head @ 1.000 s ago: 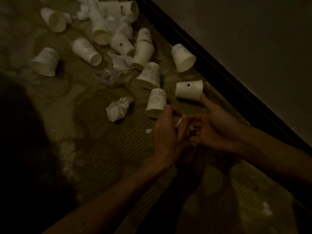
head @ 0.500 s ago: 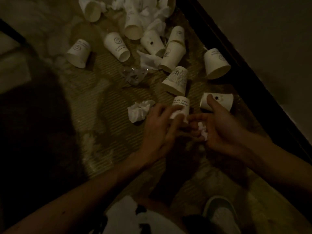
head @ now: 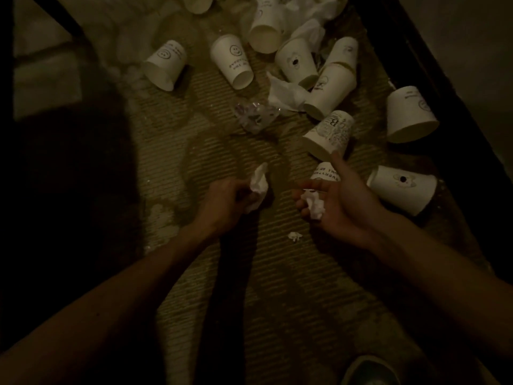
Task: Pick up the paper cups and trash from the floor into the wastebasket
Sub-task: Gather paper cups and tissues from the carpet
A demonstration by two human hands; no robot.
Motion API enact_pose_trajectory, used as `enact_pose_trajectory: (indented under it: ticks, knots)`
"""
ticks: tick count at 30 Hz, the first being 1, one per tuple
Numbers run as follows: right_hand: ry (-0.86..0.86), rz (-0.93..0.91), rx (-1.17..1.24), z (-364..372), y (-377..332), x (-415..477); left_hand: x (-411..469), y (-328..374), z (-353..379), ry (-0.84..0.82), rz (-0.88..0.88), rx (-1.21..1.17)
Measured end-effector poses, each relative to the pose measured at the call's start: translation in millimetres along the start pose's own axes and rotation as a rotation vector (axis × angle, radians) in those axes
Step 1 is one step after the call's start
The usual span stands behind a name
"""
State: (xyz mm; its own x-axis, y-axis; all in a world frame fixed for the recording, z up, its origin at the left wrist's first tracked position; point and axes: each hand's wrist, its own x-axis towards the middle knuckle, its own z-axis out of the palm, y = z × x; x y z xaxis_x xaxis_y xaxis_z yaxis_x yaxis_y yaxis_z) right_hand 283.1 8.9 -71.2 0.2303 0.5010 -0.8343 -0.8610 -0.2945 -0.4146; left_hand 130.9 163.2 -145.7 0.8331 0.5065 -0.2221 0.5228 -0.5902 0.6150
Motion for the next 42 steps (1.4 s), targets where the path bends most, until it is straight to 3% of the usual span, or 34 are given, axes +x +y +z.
enact_pose_trajectory:
  ticks: [6, 11, 16, 19, 22, 25, 31, 33, 36, 39, 42]
  knots:
    - [-0.038, -0.031, -0.048, 6, 2, 1, -26, 28, -29, -0.074, 0.005, -0.335]
    - [-0.203, 0.012, -0.141, 25, 6, 1, -48, 63, -55, -0.2, 0.024, -0.373]
    - [-0.575, 0.105, -0.128, 36, 16, -8, -60, 91, -71, -0.147, 0.033, -0.356]
    - [-0.624, 0.094, -0.08, 37, 19, -15, -67, 105, -78, -0.058, -0.013, -0.416]
    - [-0.601, 0.069, -0.054, 37, 15, -23, -73, 116, -78, 0.093, 0.067, -0.363]
    - [-0.541, 0.033, -0.048, 40, 11, -27, -77, 121, -76, 0.225, 0.264, -0.017]
    - [-0.607, 0.009, -0.016, 37, 5, -30, -62, 116, -66, 0.147, 0.462, 0.282]
    - [-0.561, -0.004, -0.006, 33, 5, -28, -52, 119, -65, 0.039, 0.458, 0.303]
    - [-0.351, -0.073, -0.015, 25, 1, -18, -38, 122, -69, -0.051, 0.416, 0.006]
    - [-0.223, -0.105, 0.016, 18, -14, -7, -9, 114, -76, 0.066, 0.283, -0.168]
    - [-0.149, -0.111, 0.061, 14, -31, 1, 36, 91, -81, 0.131, 0.068, -0.062]
